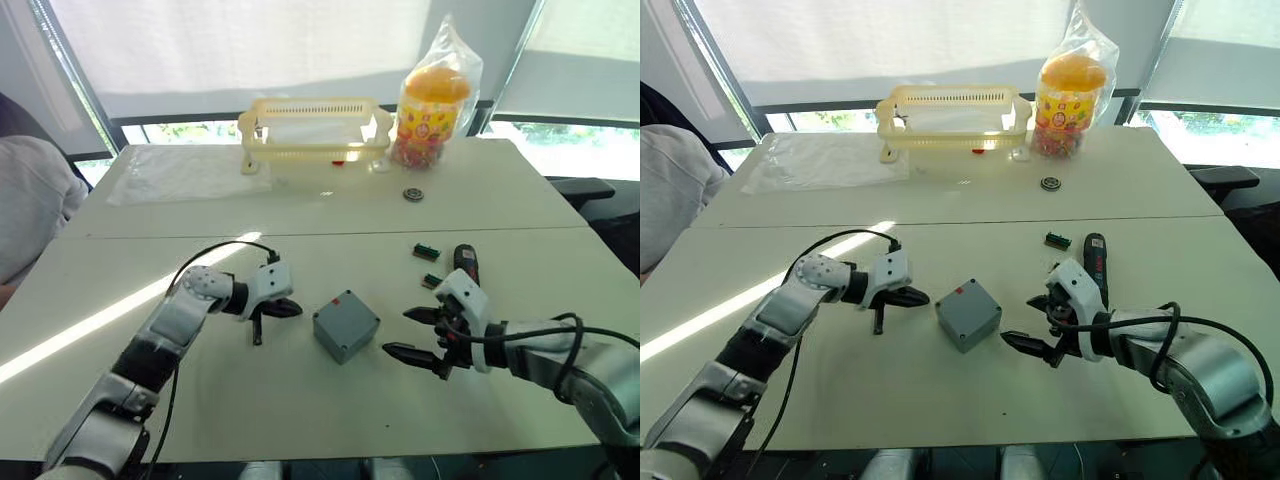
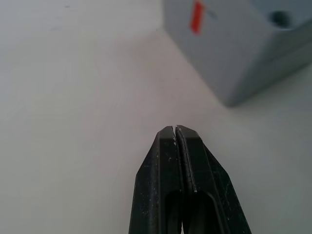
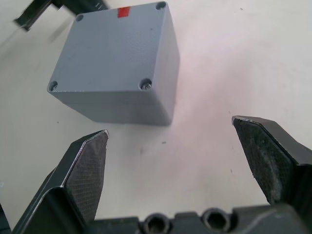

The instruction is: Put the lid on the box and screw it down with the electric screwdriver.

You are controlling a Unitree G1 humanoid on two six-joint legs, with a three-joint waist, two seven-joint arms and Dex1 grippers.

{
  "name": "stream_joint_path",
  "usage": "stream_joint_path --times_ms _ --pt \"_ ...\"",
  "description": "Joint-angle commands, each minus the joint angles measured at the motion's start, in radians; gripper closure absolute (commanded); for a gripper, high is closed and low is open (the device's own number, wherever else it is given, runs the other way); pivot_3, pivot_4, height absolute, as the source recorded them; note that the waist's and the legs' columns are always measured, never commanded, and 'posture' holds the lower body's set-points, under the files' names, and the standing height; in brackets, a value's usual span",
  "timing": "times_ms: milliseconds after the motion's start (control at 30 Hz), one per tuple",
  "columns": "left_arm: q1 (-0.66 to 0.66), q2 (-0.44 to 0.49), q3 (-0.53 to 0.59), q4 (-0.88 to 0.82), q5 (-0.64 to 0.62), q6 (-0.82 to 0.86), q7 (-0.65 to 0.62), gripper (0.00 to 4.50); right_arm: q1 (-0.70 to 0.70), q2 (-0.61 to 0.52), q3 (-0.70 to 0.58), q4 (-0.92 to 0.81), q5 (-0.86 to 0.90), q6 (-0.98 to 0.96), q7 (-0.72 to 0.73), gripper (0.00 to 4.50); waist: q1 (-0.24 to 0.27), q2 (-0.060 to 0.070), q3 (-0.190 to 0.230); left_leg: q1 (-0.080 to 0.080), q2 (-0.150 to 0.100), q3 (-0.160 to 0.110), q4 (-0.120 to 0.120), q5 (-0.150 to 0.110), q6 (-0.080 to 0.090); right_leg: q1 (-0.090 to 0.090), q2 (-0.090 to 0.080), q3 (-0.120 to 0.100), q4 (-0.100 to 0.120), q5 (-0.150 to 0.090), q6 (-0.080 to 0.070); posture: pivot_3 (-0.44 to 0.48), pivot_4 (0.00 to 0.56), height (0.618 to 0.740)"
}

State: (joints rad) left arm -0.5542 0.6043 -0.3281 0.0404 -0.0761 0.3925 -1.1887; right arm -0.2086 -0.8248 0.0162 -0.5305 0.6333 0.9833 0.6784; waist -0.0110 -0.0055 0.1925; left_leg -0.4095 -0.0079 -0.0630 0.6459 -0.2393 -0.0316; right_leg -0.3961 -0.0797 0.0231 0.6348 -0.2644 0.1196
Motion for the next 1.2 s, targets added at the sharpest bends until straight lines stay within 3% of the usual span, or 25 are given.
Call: stream_joint_path --times_ms 33,333,600,1200 --pt "0.037 0.034 0.014 -0.165 -0.053 0.105 -0.021 4.5 -0.05 0.003 0.076 0.058 -0.054 -0.086 0.072 0.06 -0.001 0.0 0.0 0.0 0.0 0.0 0.0 0.0 0.0 0.0 0.0 0.0 0.0 0.0 0.0 0.0 0.15 0.74" --pt "0.032 -0.038 -0.043 -0.151 -0.054 0.146 0.027 4.5 -0.132 0.06 0.223 0.203 -0.163 -0.21 0.18 0.06 0.0 0.0 0.0 0.0 0.0 0.0 0.0 0.0 0.0 0.0 0.0 0.0 0.0 0.0 0.0 0.0 0.15 0.74" --pt "-0.04 -0.102 -0.07 -0.006 0.0 0.045 0.059 4.5 -0.084 0.058 0.213 0.113 -0.142 -0.168 0.193 0.06 0.001 0.0 0.0 0.0 -0.001 0.0 0.001 0.0 0.0 0.0 0.0 0.0 0.0 0.0 0.0 0.0 0.15 0.74" --pt "-0.048 -0.098 -0.072 0.035 0.01 0.002 0.026 4.5 -0.013 0.092 0.152 0.044 -0.138 -0.105 0.118 0.06 0.0 0.0 0.0 0.0 0.0 0.0 0.001 0.0 0.0 0.0 0.0 0.0 0.0 0.0 0.0 0.0 0.15 0.74"
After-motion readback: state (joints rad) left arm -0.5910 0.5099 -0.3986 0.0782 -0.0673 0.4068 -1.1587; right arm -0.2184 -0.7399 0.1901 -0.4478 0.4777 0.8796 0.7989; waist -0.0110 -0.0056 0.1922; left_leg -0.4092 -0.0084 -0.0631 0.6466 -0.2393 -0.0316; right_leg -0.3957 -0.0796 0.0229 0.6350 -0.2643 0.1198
